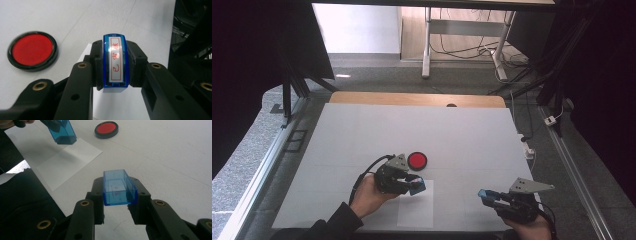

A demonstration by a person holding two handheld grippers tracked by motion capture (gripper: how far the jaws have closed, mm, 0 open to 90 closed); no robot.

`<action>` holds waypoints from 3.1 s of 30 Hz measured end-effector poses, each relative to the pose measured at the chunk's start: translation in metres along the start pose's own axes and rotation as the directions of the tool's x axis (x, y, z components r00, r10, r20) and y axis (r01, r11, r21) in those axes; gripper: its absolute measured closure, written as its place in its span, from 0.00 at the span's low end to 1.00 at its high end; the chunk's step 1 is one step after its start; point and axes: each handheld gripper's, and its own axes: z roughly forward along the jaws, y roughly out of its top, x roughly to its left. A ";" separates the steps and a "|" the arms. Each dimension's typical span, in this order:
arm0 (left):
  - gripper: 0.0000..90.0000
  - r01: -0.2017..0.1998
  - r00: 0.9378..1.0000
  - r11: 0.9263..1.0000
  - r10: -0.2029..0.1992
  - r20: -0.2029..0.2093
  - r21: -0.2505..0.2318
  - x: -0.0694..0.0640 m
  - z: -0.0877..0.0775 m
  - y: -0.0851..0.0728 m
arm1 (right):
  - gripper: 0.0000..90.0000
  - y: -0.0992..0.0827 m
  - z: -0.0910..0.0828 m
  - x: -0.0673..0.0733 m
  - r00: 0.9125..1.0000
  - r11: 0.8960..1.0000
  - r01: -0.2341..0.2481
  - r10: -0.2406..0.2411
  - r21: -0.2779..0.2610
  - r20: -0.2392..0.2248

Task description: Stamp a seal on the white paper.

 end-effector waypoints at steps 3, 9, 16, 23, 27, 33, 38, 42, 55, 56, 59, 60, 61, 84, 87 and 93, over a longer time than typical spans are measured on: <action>0.78 0.010 1.000 1.000 -0.010 -0.001 0.012 0.003 0.005 -0.003 | 0.76 0.000 0.000 0.000 1.000 1.000 0.001 -0.001 0.001 0.000; 0.78 0.029 1.000 0.999 -0.029 -0.001 0.029 0.006 0.015 -0.007 | 0.76 0.000 0.000 0.000 1.000 1.000 0.000 0.000 0.003 -0.001; 0.78 0.024 1.000 0.999 -0.024 -0.008 0.045 0.006 0.022 -0.009 | 0.76 0.000 0.000 0.000 1.000 1.000 0.001 -0.001 0.005 0.001; 0.78 0.026 1.000 0.998 -0.025 -0.010 0.065 0.008 0.027 -0.012 | 0.76 0.000 0.000 0.000 1.000 1.000 0.001 -0.001 0.007 -0.001; 0.78 0.031 0.999 0.997 -0.030 -0.010 0.073 0.008 0.029 -0.012 | 0.76 0.000 0.000 0.000 1.000 1.000 0.001 -0.001 0.007 -0.001; 0.78 0.007 1.000 0.997 -0.005 -0.023 0.077 0.005 0.029 -0.012 | 0.76 0.000 0.000 0.000 1.000 1.000 0.001 -0.001 0.008 -0.001; 0.78 -0.057 0.995 0.994 0.064 -0.072 0.094 -0.005 0.030 -0.011 | 0.76 0.000 0.001 0.000 1.000 1.000 0.001 -0.001 0.009 -0.001; 0.78 -0.079 0.991 0.992 0.089 -0.100 0.095 -0.011 0.031 -0.012 | 0.76 0.000 0.001 0.000 1.000 1.000 0.002 -0.002 0.010 0.000; 0.78 0.037 0.999 0.997 -0.035 -0.040 0.063 0.002 0.030 -0.015 | 0.76 0.000 0.001 0.000 1.000 1.000 0.001 -0.001 0.013 0.001; 0.78 0.050 0.998 0.997 -0.049 -0.032 0.058 0.003 0.030 -0.015 | 0.76 0.000 0.001 0.000 1.000 1.000 0.001 -0.001 0.013 0.001; 0.78 0.073 0.997 0.996 -0.072 -0.013 0.055 0.008 0.029 -0.016 | 0.76 0.000 0.001 0.000 1.000 1.000 0.001 -0.001 0.013 0.001; 0.78 0.083 0.997 0.995 -0.083 -0.008 0.046 0.008 0.030 -0.016 | 0.76 0.000 0.001 0.000 1.000 1.000 0.001 -0.001 0.013 0.001; 0.78 0.085 0.996 0.995 -0.085 -0.006 0.046 0.008 0.030 -0.017 | 0.76 0.000 0.001 0.000 1.000 1.000 0.001 -0.001 0.013 0.001; 0.78 0.005 0.998 0.998 -0.001 -0.060 0.067 -0.002 0.031 -0.015 | 0.76 0.000 0.001 0.000 1.000 1.000 0.003 -0.003 0.014 0.000; 0.78 0.035 0.999 0.998 -0.033 -0.034 0.056 0.003 0.030 -0.016 | 0.76 0.000 0.001 0.000 1.000 1.000 0.003 -0.003 0.014 0.000; 0.78 0.084 0.996 0.996 -0.084 0.002 0.034 0.009 0.030 -0.019 | 0.76 0.001 0.001 0.001 1.000 1.000 0.004 -0.004 0.016 0.002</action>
